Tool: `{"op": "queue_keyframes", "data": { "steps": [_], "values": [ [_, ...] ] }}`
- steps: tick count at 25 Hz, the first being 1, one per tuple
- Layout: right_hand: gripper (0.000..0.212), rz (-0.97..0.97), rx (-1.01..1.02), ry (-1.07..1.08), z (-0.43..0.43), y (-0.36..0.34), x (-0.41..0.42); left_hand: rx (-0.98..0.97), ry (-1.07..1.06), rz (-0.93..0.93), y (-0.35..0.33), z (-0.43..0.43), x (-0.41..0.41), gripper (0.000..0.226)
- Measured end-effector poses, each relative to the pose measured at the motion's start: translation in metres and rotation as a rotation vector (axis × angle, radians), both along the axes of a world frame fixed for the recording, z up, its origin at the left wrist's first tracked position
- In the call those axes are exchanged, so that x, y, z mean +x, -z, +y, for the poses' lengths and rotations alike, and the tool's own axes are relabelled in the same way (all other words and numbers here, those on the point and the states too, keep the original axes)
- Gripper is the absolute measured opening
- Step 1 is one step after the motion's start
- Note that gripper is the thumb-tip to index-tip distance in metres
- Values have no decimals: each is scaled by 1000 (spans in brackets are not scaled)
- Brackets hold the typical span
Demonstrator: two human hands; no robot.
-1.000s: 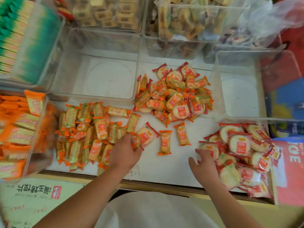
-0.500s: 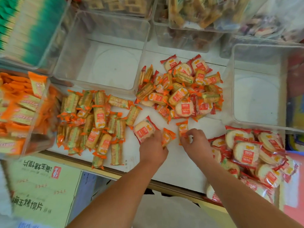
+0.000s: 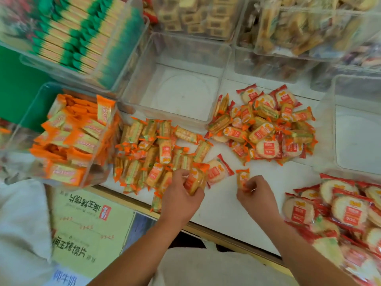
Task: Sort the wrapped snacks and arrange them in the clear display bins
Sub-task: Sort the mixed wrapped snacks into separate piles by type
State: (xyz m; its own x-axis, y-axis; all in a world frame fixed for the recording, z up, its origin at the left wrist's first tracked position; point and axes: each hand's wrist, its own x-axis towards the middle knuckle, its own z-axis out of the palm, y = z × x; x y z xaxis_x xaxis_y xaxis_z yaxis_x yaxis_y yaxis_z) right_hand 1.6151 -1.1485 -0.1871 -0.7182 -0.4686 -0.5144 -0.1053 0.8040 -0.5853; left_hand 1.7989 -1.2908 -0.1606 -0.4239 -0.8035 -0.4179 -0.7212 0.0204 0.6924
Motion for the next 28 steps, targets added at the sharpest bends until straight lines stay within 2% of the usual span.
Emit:
{"op": "queue_keyframes", "data": {
  "steps": [3, 6, 10, 15, 17, 20, 22, 25, 28],
  "values": [
    [28, -132, -110, 91, -43, -15, 58, -18, -21, 29, -9, -47, 39, 52],
    [28, -233, -199, 161, -95, -17, 100, -137, -59, -15, -17, -106, 75, 54],
    [26, -178, -193, 145, -155, -26, 107, -164, 6, -106, -12, -166, 91, 66],
    [29, -161, -225, 149, -201, -20, 85, -265, 147, -23, -14, -163, 102, 61],
    [30, -140, -233, 169, -195, -15, 79, -281, 191, 34, -15, -153, 107, 54],
    [28, 18, -142, 186, -157, -7, 76, -286, 251, 80, -15, -139, 102, 40],
    [32, 134, -52, 75, -126, 8, 79, -253, 379, 87, -15, -125, 90, 36],
    [43, 163, 15, -207, -86, 33, 93, -175, 705, 51, -9, -104, 53, 45],
    [48, 173, 44, -199, -55, 38, 92, -115, 906, -8, -2, -87, 19, 53]
  ]
}}
